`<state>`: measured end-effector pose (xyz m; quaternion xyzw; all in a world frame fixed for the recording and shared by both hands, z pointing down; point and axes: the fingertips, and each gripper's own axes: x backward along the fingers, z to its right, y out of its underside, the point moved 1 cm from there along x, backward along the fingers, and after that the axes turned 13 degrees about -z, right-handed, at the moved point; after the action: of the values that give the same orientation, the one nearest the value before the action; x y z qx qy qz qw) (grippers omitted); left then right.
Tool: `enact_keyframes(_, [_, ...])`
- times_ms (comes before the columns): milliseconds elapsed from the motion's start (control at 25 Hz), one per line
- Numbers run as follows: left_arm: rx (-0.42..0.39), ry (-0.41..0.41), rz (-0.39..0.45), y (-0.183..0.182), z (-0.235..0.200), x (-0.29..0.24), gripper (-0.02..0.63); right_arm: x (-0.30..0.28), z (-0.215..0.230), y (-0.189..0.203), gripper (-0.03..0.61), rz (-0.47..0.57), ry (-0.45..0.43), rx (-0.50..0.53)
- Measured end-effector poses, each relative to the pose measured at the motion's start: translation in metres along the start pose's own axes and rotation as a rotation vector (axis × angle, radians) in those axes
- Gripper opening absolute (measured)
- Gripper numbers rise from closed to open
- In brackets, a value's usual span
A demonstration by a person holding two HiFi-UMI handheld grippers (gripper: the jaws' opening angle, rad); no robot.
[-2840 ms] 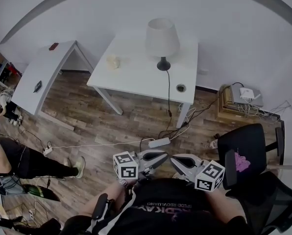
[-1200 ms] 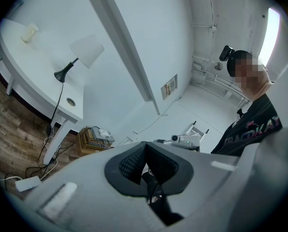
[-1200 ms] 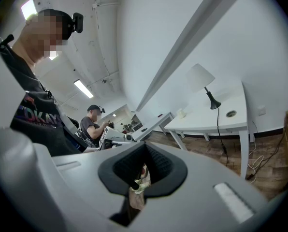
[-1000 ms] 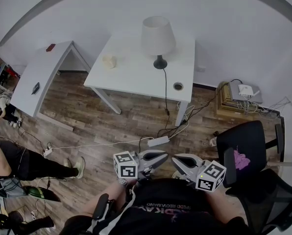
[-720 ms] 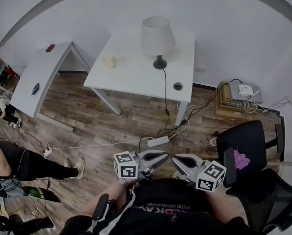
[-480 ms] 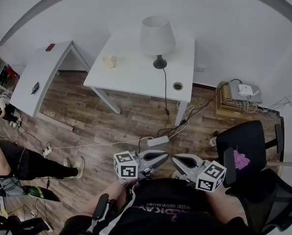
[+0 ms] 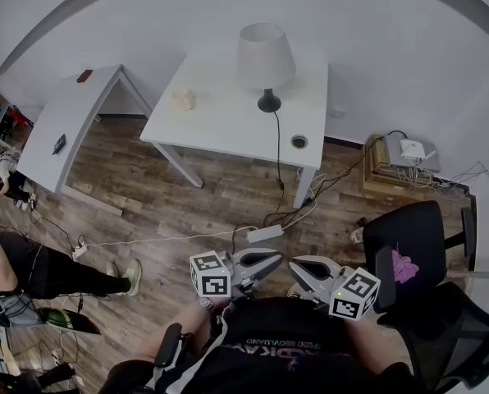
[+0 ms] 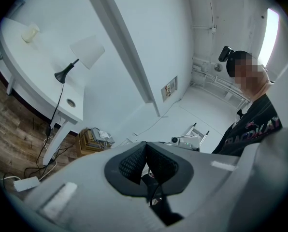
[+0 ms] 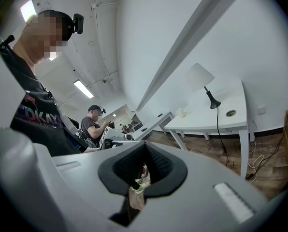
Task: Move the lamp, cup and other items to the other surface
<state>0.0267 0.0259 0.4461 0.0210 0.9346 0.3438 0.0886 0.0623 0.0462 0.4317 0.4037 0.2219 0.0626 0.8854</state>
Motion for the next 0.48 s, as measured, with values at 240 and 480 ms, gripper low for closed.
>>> enact_keyframes(240, [0.032,-0.016,0.022,-0.003,-0.008,0.007,-0.003,-0.006,0.004,-0.003,0.003,-0.002,-0.011,-0.002])
enact_keyframes(480, [0.062,-0.209,0.101,-0.003,-0.039,0.042,-0.005,-0.022,0.001,-0.003,0.003,-0.044,-0.027,-0.020])
